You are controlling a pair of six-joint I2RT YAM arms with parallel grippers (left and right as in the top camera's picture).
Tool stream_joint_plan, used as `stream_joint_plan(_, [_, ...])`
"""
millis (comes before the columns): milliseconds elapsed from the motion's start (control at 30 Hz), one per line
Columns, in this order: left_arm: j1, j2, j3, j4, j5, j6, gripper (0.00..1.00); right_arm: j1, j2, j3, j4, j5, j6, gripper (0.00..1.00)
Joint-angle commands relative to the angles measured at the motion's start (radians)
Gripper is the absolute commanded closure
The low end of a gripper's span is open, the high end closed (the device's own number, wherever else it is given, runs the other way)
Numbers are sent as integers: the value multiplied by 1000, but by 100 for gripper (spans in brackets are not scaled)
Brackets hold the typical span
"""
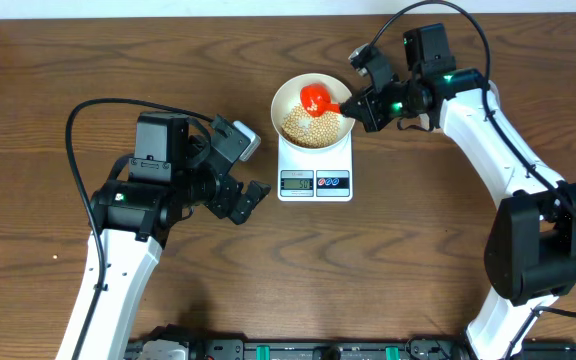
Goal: Scoop item into bowl and weigh 50g on scale
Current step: 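Tilt the red scoop into the bowl to top up soybeans, then move the red scoop with the right gripper back to the tub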
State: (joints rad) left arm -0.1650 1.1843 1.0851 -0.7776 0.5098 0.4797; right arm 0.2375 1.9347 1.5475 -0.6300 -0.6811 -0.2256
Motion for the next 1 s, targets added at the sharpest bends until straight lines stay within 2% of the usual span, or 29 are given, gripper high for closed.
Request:
stream_joint_plan(0, [-2, 5, 24, 0, -5, 18, 1, -7, -34, 5, 7, -36, 13, 99])
stream_joint_plan(200, [-2, 5, 24, 0, -5, 18, 2, -12, -87, 5, 13, -36, 13, 99])
stream_joint_plan(300, [-2, 5, 24, 0, -5, 18, 1, -33, -119, 5, 13, -40, 62, 99])
stream_joint_plan(433, [-2, 5, 24, 0, -5, 18, 1, -79, -153, 5, 12, -124, 84, 99])
stream_joint_plan(767, [-2, 5, 24, 0, -5, 18, 1, -297, -177, 5, -19, -480, 222, 99])
stream_joint_plan(967, [-2, 5, 24, 0, -5, 18, 1, -427, -177, 5, -156, -500, 172, 99])
